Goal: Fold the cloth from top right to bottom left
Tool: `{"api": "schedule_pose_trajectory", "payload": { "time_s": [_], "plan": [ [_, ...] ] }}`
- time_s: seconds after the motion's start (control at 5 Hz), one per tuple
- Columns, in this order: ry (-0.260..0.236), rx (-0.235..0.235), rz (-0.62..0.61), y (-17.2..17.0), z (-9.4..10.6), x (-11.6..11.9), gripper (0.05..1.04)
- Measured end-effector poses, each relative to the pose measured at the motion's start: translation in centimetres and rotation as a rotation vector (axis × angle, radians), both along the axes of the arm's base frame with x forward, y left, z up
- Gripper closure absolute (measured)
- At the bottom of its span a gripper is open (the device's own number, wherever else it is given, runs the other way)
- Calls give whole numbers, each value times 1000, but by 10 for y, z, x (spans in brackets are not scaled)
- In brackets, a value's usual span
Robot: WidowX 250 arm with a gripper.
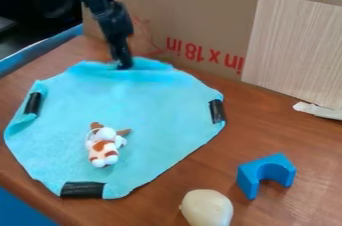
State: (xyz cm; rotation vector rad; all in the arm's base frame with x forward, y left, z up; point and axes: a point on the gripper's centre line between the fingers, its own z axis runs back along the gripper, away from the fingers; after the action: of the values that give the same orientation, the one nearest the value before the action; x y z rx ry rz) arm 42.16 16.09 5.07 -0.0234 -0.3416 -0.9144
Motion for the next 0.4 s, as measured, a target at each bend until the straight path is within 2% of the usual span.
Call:
{"api": "schedule_pose_trajectory", "payload": {
  "time_s": [0.2,0.4],
  "plan": [
    [-36,-26,-40,-9,28,-28,1015],
    [-42,-26,-93,-25,38,-55,1015]
  ]
}}
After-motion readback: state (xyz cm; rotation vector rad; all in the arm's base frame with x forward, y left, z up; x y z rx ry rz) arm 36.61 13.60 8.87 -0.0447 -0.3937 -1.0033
